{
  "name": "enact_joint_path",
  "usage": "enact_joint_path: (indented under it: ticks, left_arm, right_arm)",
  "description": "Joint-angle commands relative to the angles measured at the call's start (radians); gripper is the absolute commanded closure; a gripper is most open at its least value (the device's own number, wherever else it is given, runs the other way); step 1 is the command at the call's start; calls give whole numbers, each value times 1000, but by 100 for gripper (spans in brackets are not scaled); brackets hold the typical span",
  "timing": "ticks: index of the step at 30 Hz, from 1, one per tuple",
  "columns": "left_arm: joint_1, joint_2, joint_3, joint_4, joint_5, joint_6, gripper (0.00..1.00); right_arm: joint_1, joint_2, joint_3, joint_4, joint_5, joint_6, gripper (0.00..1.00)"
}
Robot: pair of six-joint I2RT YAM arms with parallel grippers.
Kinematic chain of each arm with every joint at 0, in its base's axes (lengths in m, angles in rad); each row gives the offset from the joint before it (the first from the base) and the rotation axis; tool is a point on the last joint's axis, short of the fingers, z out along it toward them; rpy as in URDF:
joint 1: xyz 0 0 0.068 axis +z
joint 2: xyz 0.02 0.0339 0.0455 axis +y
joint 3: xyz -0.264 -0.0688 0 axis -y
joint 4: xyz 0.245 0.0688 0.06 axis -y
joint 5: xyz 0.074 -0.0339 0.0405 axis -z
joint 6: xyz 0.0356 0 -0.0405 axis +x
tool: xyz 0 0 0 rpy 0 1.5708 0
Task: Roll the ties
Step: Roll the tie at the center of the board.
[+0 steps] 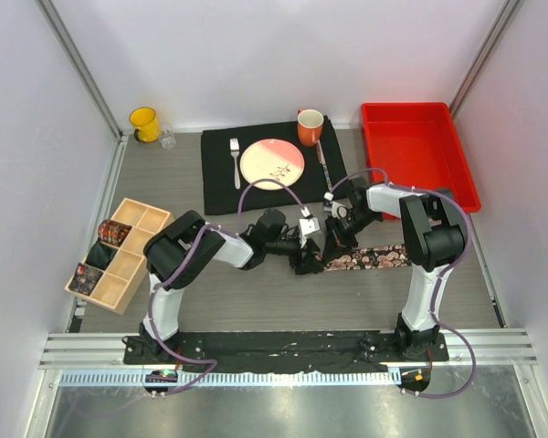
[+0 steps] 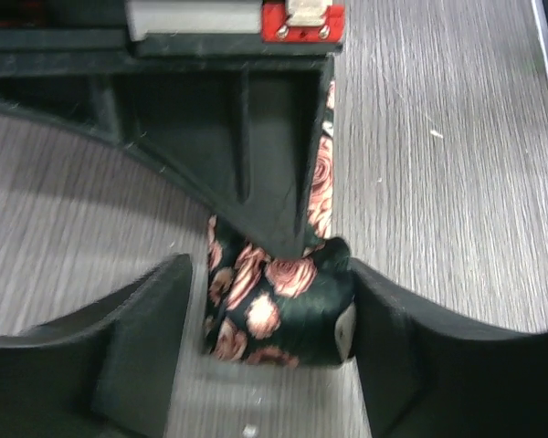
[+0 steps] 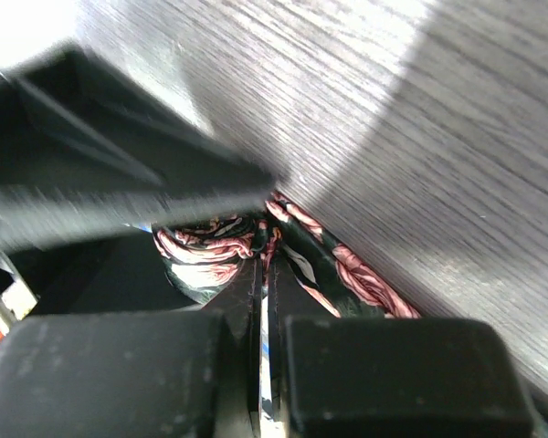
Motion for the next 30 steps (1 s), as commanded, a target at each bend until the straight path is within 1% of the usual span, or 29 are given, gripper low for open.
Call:
enact_joint_path:
  ticks: [1, 2, 3, 4, 5, 6, 7, 8, 9, 10, 12, 13, 15, 16, 19, 21, 24, 27, 30]
  left_arm:
    - [-36, 53, -11, -21, -88, -26, 46]
    - [-36, 46, -9, -55, -98, 35, 50]
    - [-34, 37, -14, -138, -120, 67, 59]
    - [-36, 9, -22, -177, -136, 99, 62]
    - [-33, -5, -28, -217, -142, 185, 65]
    - [-34, -34, -37, -312, -160, 225, 71]
    - [-34, -43, -43, -349, -167, 266, 74]
    - [-30, -55, -48, -415, -171, 317, 77]
    - [-27, -63, -48, -443, -170, 340, 81]
    - [-25, -71, -48, -467, -180, 356, 82]
    - [-27, -72, -42, -506, -187, 385, 83]
    - [-25, -69, -35, -518, -193, 388, 83]
    - [-25, -62, -14, -541, -196, 390, 83]
    - [-25, -59, -5, -547, -197, 388, 83]
    - [-25, -43, 20, -569, -199, 390, 82]
    - [-25, -36, 35, -587, -204, 394, 81]
    - [-25, -26, 43, -601, -213, 394, 79]
    - [-27, -26, 41, -602, -214, 391, 79]
    - [-25, -23, 46, -606, -216, 385, 78]
  right_arm:
    - [27, 24, -37, 142, 240, -3, 99]
    - [29, 25, -34, 134, 220, -2, 99]
    - [29, 26, -21, 127, 206, -3, 99]
    - [29, 24, -15, 119, 189, -6, 99]
    - [26, 21, -8, 99, 154, -8, 99]
    - [23, 10, 11, 85, 134, -9, 99]
    - [15, 3, 21, 55, 108, -11, 99]
    - [-2, -4, 40, 38, 47, -9, 94]
    - [-13, -16, 51, 20, 24, -3, 90]
    - [-23, -20, 58, -13, -7, -2, 83]
    - [-45, -36, 71, -31, -65, 7, 77]
    - [-46, -40, 72, -34, -87, 7, 70]
    - [-46, -47, 66, -27, -171, 52, 62]
    - [-45, -47, 62, -4, -195, 87, 55]
    - [-23, -45, 46, 47, -252, 127, 50]
    - [3, -39, 46, 68, -257, 153, 50]
    - [30, -25, 45, 87, -248, 158, 45]
    - [59, -1, 48, 70, -213, 123, 45]
    - [73, 30, 55, 62, -162, 100, 48]
